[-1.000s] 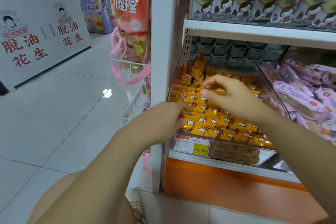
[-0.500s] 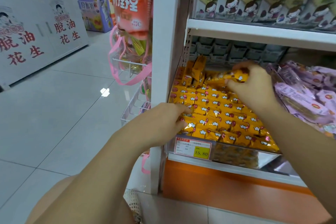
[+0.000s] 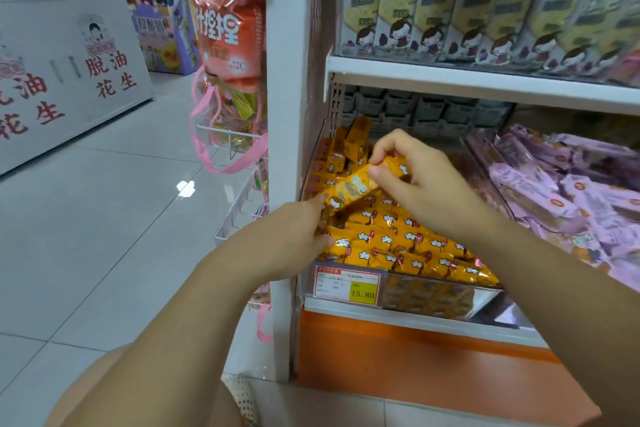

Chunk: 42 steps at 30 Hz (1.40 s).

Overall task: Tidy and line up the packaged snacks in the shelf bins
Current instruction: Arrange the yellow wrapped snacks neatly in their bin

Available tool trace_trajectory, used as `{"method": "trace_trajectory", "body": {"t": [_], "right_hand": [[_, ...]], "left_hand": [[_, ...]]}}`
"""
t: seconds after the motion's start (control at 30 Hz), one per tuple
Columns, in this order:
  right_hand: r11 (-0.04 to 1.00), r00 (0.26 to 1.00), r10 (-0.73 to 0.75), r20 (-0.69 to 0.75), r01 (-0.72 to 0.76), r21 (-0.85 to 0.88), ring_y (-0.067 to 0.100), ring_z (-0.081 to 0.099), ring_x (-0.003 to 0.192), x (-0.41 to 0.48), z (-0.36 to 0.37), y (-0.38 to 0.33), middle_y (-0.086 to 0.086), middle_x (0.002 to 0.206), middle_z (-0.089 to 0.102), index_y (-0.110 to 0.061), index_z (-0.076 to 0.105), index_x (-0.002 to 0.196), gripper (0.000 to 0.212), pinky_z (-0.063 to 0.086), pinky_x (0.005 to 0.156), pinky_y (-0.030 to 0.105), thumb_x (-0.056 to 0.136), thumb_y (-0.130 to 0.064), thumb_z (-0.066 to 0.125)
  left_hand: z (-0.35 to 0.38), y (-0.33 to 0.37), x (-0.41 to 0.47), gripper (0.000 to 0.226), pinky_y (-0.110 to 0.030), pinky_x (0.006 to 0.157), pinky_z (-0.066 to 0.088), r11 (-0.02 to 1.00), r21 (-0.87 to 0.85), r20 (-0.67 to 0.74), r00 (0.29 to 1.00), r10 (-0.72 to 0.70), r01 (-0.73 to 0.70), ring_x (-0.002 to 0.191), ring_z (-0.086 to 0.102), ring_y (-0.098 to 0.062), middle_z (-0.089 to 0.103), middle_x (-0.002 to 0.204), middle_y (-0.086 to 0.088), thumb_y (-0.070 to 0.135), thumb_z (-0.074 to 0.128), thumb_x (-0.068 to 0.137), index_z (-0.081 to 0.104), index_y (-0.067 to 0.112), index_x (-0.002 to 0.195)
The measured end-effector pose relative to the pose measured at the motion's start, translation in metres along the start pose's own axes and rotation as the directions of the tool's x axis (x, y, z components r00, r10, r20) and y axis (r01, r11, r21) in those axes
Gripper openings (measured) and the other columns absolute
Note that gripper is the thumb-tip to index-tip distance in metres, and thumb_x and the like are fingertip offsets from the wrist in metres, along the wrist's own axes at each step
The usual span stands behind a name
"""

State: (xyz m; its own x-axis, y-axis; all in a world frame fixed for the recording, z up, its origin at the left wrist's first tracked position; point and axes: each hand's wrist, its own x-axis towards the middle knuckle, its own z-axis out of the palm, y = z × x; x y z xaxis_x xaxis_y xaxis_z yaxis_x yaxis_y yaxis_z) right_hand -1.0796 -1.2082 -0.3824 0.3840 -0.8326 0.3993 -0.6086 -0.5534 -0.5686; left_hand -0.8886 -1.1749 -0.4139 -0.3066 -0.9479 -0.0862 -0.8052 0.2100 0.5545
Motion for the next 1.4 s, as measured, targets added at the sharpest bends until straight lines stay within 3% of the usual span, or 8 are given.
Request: {"method": "trace_trajectory", "body": {"t": [0.17,0.27,0.4,0.7,0.87,1.03,1.2,1.4], "right_hand": [[0.999,1.0,-0.001,-0.003,0.0,-0.044,0.011,0.061,0.088,0.02,-0.001,-0.001,-0.017,0.109,0.055,-0.027,0.044,0.119,0.037,0.048,0.073,0.028,0.088,-0.027,0.064],[0.998,1.0,-0.003,-0.002,0.003,-0.06,0.003,0.054,0.086,0.021,0.005,0.0,-0.011,0.107,0.052,-0.029,0.041,0.11,0.047,0.044,0.072,0.018,0.078,-0.028,0.075],[0.982,0.996,-0.04,0.076,0.053,-0.182,-0.001,0.05,0.073,0.019,0.026,0.004,-0.019,0.088,0.049,-0.025,0.051,0.098,0.037,0.042,0.064,0.016,0.073,-0.029,0.078],[0.952,0.98,-0.105,0.166,0.148,-0.269,0.002,0.05,0.079,0.025,0.035,0.016,-0.011,0.093,0.053,-0.015,0.069,0.101,0.027,0.047,0.079,0.026,0.078,-0.03,0.074],[0.954,0.974,-0.09,0.207,0.144,-0.264,0.011,0.056,0.096,0.021,0.034,0.016,-0.007,0.099,0.059,-0.017,0.07,0.103,0.026,0.048,0.088,0.032,0.081,-0.03,0.072],[0.926,0.936,0.032,0.35,0.104,-0.362,0.014,0.058,0.1,0.016,0.045,0.023,-0.001,0.109,0.067,-0.019,0.07,0.11,0.023,0.049,0.089,0.036,0.092,-0.028,0.059],[0.932,0.934,0.042,0.354,0.091,-0.35,0.006,0.053,0.094,0.013,0.042,0.025,-0.004,0.111,0.067,-0.019,0.067,0.117,0.026,0.043,0.086,0.024,0.096,-0.023,0.052],[0.956,0.999,0.037,-0.007,-0.038,-0.29,0.008,0.052,0.102,0.022,0.033,0.028,0.0,0.123,0.057,-0.023,0.06,0.123,0.031,0.044,0.093,0.027,0.092,-0.022,0.058]], "left_hand": [[0.001,0.0,0.004,0.067,-0.042,0.092,0.048,0.999,-0.037,-0.013,0.999,-0.034,0.033,0.104,0.06,-0.023,0.063,0.119,-0.006,0.022,0.057,0.093,0.016,0.012,0.146],[0.002,0.0,0.004,0.078,-0.042,0.093,0.047,0.999,-0.018,-0.017,0.999,-0.044,0.044,0.105,0.061,-0.022,0.061,0.125,-0.008,0.024,0.056,0.094,0.003,0.018,0.15],[0.007,-0.002,0.005,0.081,-0.045,0.093,0.048,0.998,0.033,-0.049,0.998,-0.049,0.05,0.106,0.062,-0.025,0.059,0.13,-0.01,0.024,0.056,0.093,0.0,0.027,0.15],[0.025,0.01,0.01,0.074,-0.034,0.072,0.046,0.96,0.257,-0.179,0.982,-0.063,0.108,0.094,0.061,-0.027,0.061,0.109,-0.013,0.006,0.052,0.092,0.007,0.016,0.15],[0.018,0.011,0.007,0.082,-0.033,0.088,0.049,0.979,0.172,-0.133,0.987,-0.087,0.109,0.106,0.06,-0.025,0.057,0.126,-0.011,0.013,0.057,0.092,0.001,0.021,0.152],[0.013,0.01,0.002,0.076,-0.039,0.093,0.049,0.991,0.076,-0.12,0.988,-0.097,0.107,0.106,0.06,-0.025,0.058,0.128,-0.011,0.011,0.057,0.091,0.013,0.024,0.152],[0.014,0.016,-0.002,0.053,-0.031,0.092,0.046,0.975,0.216,-0.132,0.991,-0.02,0.049,0.114,0.056,-0.023,0.056,0.129,-0.009,0.011,0.049,0.096,0.034,0.024,0.146],[0.001,0.009,-0.013,0.041,-0.026,0.093,0.047,0.999,0.043,-0.106,0.994,0.016,-0.011,0.112,0.059,-0.02,0.06,0.128,-0.007,0.011,0.054,0.094,0.051,0.018,0.134]]}}
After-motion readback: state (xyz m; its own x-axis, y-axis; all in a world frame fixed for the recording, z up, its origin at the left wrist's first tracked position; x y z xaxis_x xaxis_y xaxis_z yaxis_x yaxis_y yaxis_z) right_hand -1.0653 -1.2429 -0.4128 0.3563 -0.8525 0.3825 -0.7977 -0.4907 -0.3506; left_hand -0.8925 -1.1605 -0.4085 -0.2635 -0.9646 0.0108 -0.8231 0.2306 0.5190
